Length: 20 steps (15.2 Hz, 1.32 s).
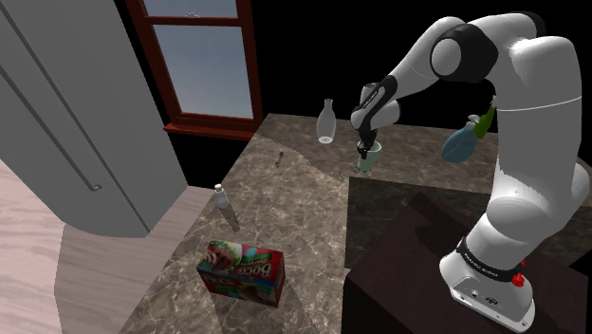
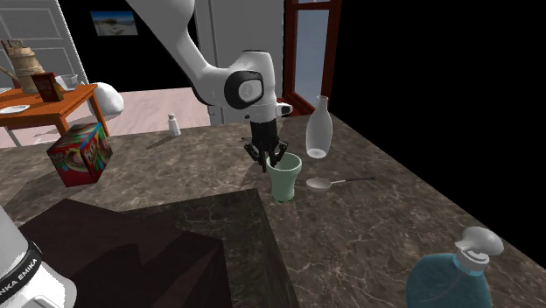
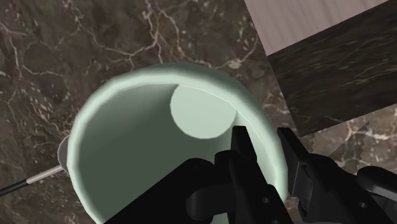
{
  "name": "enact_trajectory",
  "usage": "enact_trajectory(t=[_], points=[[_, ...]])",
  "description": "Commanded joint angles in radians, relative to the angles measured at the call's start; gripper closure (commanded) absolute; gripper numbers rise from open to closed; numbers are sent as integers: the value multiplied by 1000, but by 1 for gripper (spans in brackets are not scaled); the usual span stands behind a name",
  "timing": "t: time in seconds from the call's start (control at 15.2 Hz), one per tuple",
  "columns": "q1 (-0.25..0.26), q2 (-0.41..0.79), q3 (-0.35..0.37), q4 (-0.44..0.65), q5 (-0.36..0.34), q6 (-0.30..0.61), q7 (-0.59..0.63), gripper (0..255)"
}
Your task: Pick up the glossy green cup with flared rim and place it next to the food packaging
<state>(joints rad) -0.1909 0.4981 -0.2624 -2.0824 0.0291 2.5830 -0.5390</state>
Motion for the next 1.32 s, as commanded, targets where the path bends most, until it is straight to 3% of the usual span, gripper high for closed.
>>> enact_trajectory(t=[0.0,1.25], points=[[2,-11,-2,-2,-3,-10,1,255],[34,-206,-40,14,-61,-216,22,255]])
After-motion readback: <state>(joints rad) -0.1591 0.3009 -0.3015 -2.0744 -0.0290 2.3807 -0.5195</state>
